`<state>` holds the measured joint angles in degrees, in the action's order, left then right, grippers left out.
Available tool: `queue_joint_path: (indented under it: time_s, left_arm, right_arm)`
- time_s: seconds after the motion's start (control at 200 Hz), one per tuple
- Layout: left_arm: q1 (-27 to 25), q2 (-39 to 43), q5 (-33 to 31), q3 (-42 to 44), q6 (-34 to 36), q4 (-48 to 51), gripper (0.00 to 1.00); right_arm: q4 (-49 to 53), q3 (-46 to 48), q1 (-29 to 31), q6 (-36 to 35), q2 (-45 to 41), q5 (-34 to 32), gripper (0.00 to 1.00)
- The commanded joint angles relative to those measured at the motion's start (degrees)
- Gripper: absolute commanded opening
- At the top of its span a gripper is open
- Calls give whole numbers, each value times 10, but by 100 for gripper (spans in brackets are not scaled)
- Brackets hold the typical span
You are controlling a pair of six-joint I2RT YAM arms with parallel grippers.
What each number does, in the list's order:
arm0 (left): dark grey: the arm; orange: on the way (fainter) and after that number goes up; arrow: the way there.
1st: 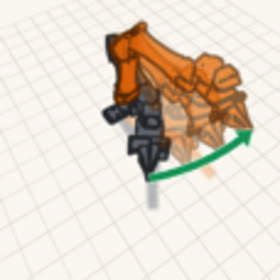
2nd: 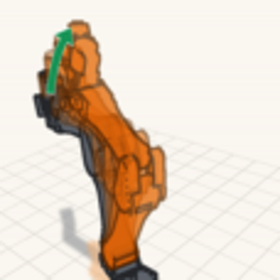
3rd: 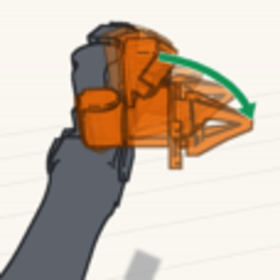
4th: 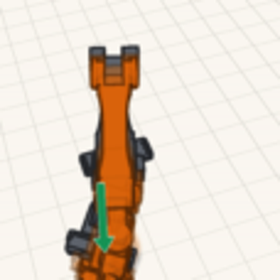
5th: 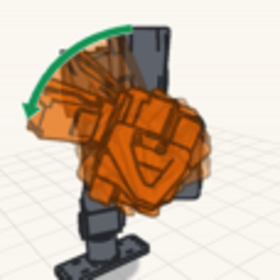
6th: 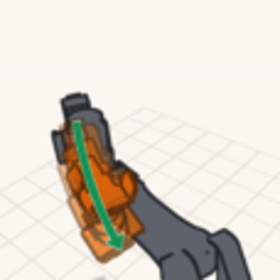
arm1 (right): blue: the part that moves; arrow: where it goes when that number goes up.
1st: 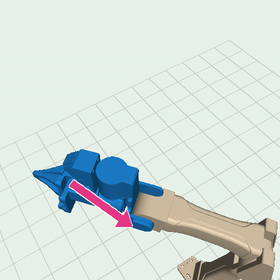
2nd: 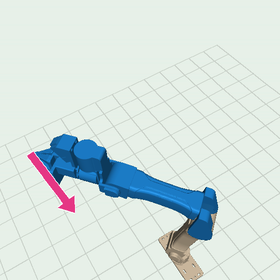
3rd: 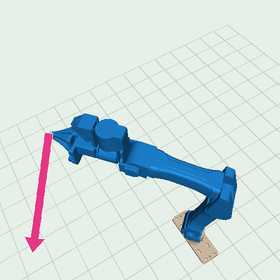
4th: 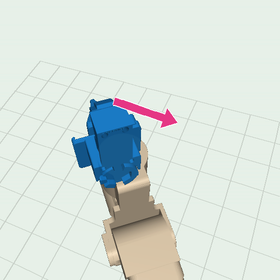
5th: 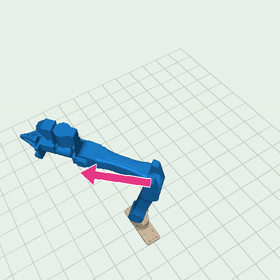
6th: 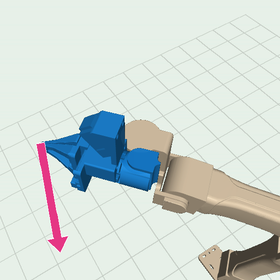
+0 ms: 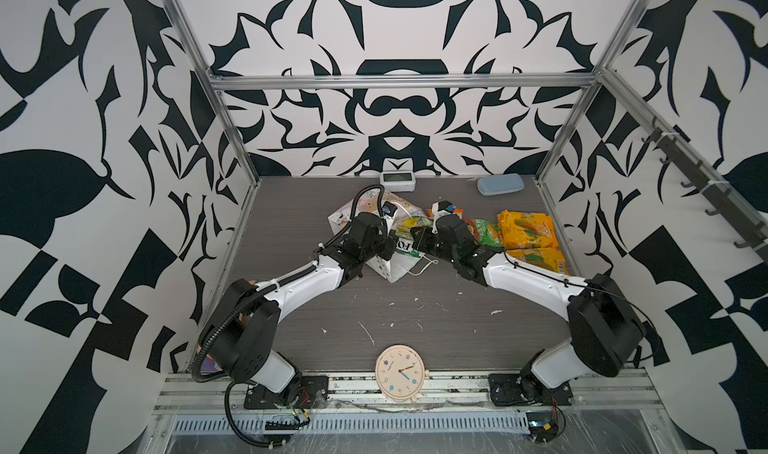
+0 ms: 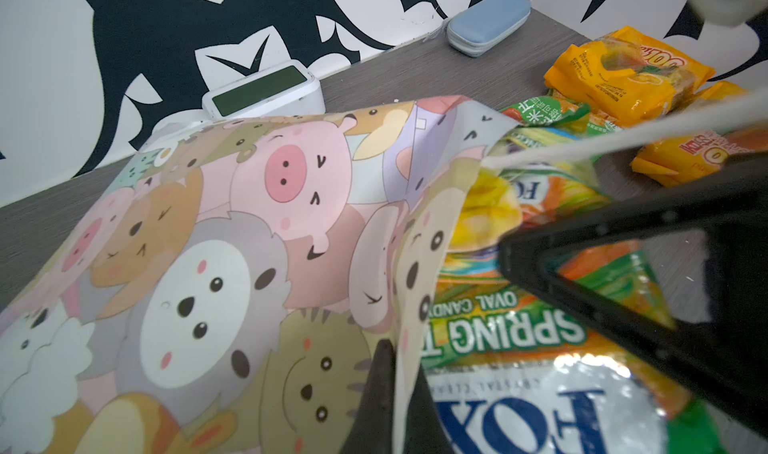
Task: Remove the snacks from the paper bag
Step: 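Carry the green FOXS pack beside the other packs on the table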
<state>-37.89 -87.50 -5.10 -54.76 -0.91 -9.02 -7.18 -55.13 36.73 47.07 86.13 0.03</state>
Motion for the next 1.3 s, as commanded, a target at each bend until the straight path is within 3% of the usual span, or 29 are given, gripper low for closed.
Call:
queue_joint_path:
  time_s: [0.0,0.46,0.665,0.91,1.035,1.125,1.295]
  left_arm:
    - [3,-7,-23,-20,-10,4,0]
    - [16,-9,-61,-38,-24,19,0]
    - [16,0,-80,-31,-31,3,0]
    - [16,8,-85,-24,-33,-7,0]
    - [16,12,-79,-23,-32,-7,0]
    - [16,22,-79,-19,-30,-2,0]
    - [17,38,-77,-11,-17,0,0]
  right_arm:
    - [0,-15,-11,-28,-49,-3,0]
    - [78,51,-40,-30,-178,-18,0]
    - [72,145,-44,10,-323,-127,0]
    - [221,177,-51,125,-389,-253,0]
    - [212,173,-75,81,-349,-175,0]
    - [226,120,-114,-51,-295,-41,0]
    - [345,34,-187,-249,-247,73,0]
